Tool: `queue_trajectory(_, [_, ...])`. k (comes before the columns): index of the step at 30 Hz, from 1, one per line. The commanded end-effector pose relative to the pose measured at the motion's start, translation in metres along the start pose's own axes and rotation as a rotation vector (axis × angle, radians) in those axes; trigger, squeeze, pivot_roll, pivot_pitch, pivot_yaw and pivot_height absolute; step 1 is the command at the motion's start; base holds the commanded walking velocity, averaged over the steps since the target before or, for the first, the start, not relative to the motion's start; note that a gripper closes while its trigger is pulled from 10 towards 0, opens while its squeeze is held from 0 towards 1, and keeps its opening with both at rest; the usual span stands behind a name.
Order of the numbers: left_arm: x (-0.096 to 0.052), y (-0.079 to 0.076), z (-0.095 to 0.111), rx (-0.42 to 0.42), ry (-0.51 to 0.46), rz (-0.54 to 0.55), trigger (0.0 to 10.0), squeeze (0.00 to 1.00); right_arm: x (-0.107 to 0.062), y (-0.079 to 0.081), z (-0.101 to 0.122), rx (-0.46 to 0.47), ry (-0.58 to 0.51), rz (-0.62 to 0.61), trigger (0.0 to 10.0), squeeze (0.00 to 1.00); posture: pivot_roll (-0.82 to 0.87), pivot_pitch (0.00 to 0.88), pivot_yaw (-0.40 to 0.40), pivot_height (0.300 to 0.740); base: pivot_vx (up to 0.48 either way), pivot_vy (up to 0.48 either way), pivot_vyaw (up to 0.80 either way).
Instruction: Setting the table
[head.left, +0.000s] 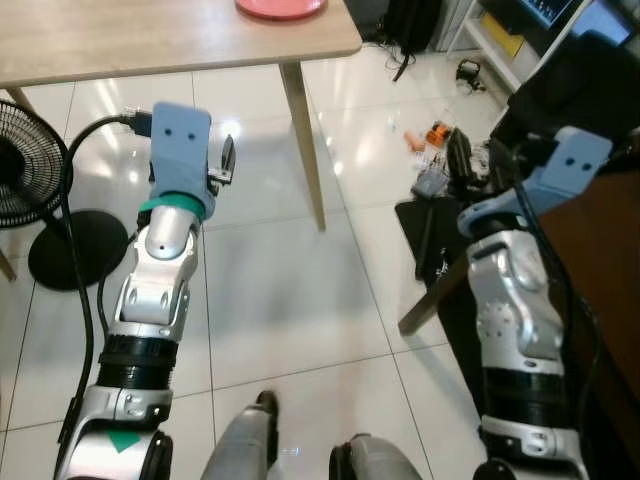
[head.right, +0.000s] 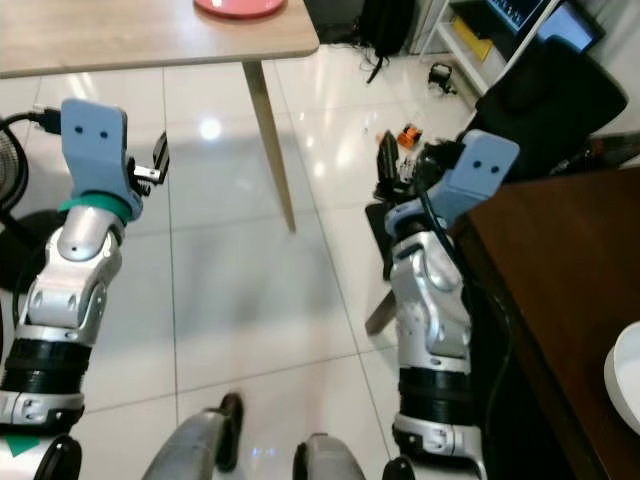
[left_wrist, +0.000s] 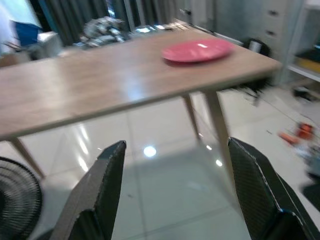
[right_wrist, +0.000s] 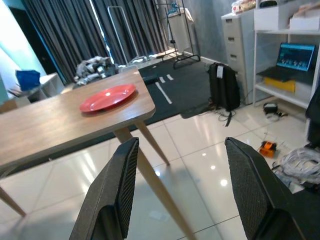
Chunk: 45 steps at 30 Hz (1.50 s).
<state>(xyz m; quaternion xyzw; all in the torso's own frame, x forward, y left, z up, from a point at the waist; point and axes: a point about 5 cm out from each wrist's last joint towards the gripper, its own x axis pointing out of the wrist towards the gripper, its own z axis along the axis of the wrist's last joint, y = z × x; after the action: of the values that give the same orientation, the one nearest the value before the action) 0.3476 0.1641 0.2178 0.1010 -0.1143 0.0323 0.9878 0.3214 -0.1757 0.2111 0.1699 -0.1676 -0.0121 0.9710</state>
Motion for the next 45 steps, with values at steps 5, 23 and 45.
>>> queue_trajectory(5, [0.0,-0.001,-0.004,0.0,0.021,0.007,10.0,0.0,-0.002,-0.003,-0.002,-0.004,0.007,-0.009,10.0,0.0,0.07,0.08,0.003,0.74,0.458,0.0,0.0])
queue_trajectory(23, [0.004,-0.002,-0.002,0.001,0.01,0.014,10.0,0.0,0.0,0.0,0.004,0.019,-0.034,0.019,10.0,0.0,0.07,0.069,0.0,0.74,0.458,0.0,0.0])
queue_trajectory(45, [0.0,0.002,0.002,0.043,-0.019,-0.064,10.0,0.0,-0.002,-0.02,0.008,-0.261,-0.025,0.059,10.0,0.0,0.08,0.068,0.012,0.74,0.458,0.0,0.0])
